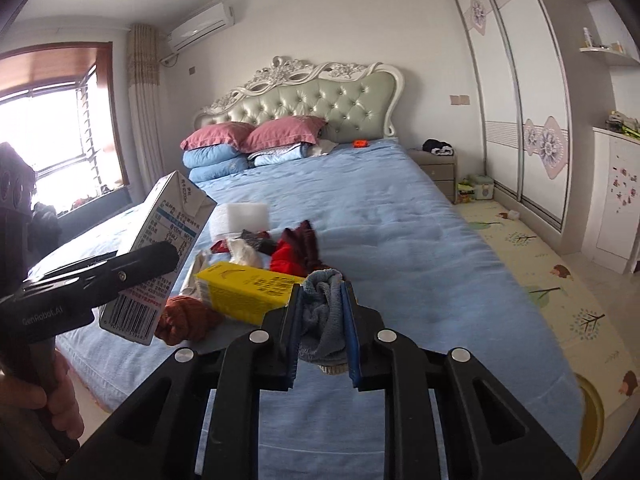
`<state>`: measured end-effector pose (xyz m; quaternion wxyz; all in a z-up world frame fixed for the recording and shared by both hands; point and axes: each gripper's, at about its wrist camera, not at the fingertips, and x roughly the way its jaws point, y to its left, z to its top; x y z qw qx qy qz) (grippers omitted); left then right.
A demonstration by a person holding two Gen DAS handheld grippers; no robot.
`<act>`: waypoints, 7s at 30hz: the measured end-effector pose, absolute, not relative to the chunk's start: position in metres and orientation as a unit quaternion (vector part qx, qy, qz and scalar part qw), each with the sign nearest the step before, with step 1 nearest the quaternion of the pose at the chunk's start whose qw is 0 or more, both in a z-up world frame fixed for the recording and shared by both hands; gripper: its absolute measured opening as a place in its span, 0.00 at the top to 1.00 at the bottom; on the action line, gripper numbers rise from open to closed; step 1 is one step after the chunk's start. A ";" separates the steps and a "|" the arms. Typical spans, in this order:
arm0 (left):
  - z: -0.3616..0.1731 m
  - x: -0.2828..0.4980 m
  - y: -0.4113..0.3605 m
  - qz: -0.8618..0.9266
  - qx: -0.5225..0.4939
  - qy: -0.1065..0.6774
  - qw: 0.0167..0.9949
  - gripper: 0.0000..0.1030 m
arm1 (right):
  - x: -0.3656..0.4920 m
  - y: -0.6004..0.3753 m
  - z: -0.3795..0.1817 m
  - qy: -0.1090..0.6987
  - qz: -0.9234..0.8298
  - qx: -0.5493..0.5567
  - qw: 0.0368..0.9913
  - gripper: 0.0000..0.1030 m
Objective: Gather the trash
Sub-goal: 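Carry the carton and sock over the yellow bin and open both grippers, then return both open grippers to the items on the bed, then grasp the orange knit sock with the left gripper while the right gripper grasps the yellow juice carton, then carry the sock and yellow carton over the yellow bin and open both grippers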
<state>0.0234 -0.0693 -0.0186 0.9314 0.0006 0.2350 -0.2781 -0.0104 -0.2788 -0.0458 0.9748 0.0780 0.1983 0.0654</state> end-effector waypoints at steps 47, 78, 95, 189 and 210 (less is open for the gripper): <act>-0.150 0.036 -0.492 -0.478 0.124 0.455 0.741 0.05 | -0.097 -0.603 -0.163 0.348 -0.163 0.172 0.907 0.27; -0.084 0.024 -0.402 -0.457 0.095 0.343 0.815 0.05 | -0.092 -0.536 -0.097 0.296 -0.125 0.120 0.939 0.31; -0.030 0.038 -0.217 -0.286 0.064 0.243 0.925 0.04 | -0.029 -0.416 -0.064 0.242 0.030 0.102 0.964 0.31; -0.062 0.062 0.013 -0.174 -0.052 0.316 0.931 0.59 | 0.082 -0.208 -0.085 0.357 0.331 -0.082 0.870 0.49; -0.048 0.054 -0.003 -0.188 -0.034 0.307 0.932 0.59 | 0.070 -0.224 -0.067 0.334 0.309 -0.048 0.889 0.52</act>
